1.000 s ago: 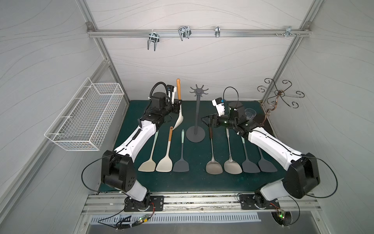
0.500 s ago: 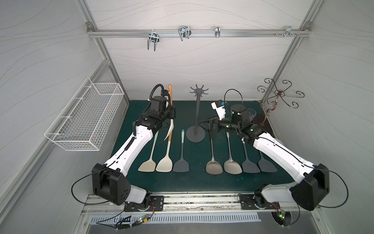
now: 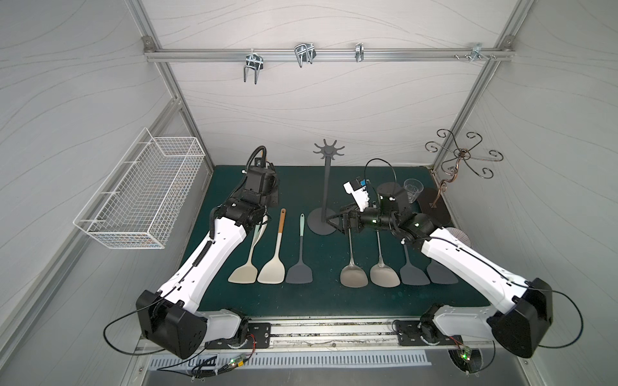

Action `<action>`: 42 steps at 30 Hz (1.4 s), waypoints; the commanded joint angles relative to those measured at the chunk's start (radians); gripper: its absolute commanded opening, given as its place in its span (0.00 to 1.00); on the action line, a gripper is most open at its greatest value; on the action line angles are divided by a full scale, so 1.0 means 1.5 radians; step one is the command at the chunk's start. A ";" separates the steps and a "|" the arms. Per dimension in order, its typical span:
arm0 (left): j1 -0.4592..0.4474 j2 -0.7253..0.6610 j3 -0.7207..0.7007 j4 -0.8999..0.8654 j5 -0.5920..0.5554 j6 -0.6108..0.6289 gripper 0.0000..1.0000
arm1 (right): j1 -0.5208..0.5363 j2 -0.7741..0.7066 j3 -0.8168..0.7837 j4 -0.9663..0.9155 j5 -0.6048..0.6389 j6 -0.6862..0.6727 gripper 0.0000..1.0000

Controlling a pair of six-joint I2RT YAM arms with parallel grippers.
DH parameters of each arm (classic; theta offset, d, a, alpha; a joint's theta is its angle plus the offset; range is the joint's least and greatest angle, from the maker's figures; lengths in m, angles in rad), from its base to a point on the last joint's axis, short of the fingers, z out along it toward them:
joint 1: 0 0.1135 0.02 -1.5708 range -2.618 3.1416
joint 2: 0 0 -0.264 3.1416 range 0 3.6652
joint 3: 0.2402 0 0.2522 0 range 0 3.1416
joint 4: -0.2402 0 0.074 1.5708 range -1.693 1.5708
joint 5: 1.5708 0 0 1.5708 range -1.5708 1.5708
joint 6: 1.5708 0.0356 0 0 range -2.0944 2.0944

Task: Take the spatula off the kitchen utensil rack
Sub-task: Place the spatula at the center of the board.

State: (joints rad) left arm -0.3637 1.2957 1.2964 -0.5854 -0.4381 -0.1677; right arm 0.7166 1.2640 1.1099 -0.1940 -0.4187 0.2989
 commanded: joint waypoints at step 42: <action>0.138 0.332 0.049 -0.333 -0.434 -0.290 0.00 | 0.074 0.040 0.021 -0.055 0.039 0.005 0.99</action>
State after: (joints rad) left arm -0.1661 1.7588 1.3296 -1.0370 -1.0435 -0.5602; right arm 0.8185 1.3220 1.1267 -0.2729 -0.3676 0.2993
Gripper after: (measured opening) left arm 0.184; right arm 0.989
